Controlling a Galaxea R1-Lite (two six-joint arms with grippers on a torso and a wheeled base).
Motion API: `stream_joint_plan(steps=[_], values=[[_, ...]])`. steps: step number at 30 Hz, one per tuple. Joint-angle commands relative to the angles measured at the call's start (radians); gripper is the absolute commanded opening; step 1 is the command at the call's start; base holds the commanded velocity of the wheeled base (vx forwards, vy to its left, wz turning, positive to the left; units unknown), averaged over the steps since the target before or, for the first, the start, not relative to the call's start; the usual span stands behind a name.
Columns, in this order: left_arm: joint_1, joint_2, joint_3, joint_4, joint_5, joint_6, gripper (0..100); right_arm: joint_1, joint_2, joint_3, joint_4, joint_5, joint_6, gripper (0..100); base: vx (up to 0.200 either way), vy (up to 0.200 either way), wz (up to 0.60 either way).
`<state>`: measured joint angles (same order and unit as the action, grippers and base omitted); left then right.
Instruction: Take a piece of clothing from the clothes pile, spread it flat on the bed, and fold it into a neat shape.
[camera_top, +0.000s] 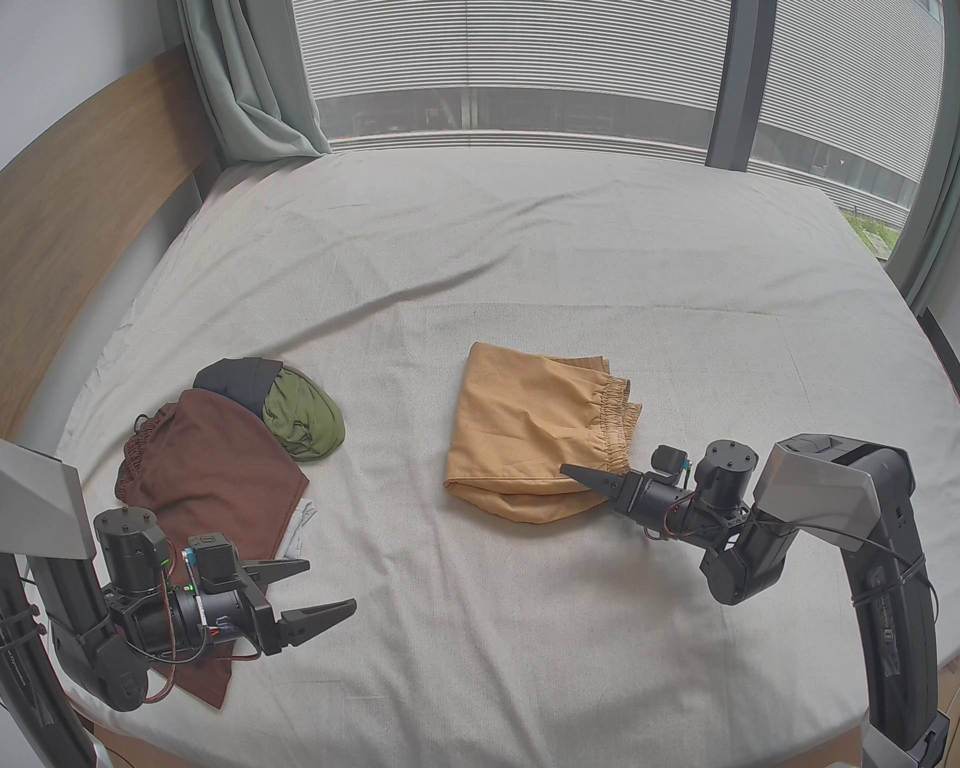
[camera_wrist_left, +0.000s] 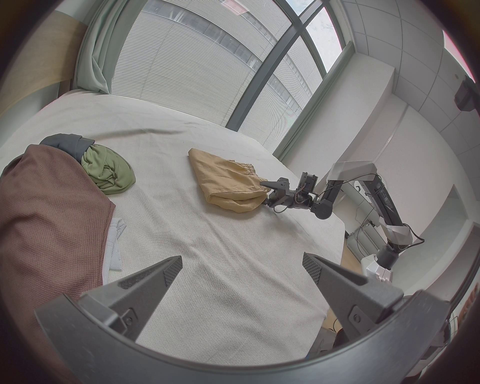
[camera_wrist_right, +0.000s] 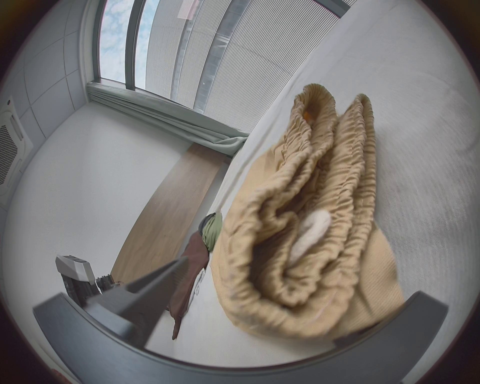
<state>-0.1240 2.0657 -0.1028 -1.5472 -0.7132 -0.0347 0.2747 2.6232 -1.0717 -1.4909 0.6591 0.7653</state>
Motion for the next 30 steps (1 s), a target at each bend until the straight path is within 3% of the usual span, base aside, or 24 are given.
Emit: stream_joint_plan(steps=[1,12,22,24,30], values=[[0.000,-0.003,-0.002,-0.001,0.000,0.001,100,0.001,-0.032,0.095,0.007,0.000,-0.057,100,0.000,0.000,0.00],[0.004,-0.006,-0.008,-0.001,0.000,0.002,100,0.044,-0.144,0.372,-0.002,0.000,-0.201,100,0.000,0.000,0.00],[0.004,-0.006,-0.008,-0.001,0.000,0.004,100,0.104,-0.330,0.391,-0.031,0.008,-0.138,100,0.000,0.000,0.00],[0.003,-0.004,-0.006,-0.001,0.000,0.006,100,0.103,-0.350,0.309,-0.022,0.008,-0.083,100,0.000,0.000,0.00],[0.007,-0.004,-0.008,-0.001,0.000,0.006,100,0.077,-0.310,0.167,0.014,0.008,-0.060,100,0.000,0.000,0.00]])
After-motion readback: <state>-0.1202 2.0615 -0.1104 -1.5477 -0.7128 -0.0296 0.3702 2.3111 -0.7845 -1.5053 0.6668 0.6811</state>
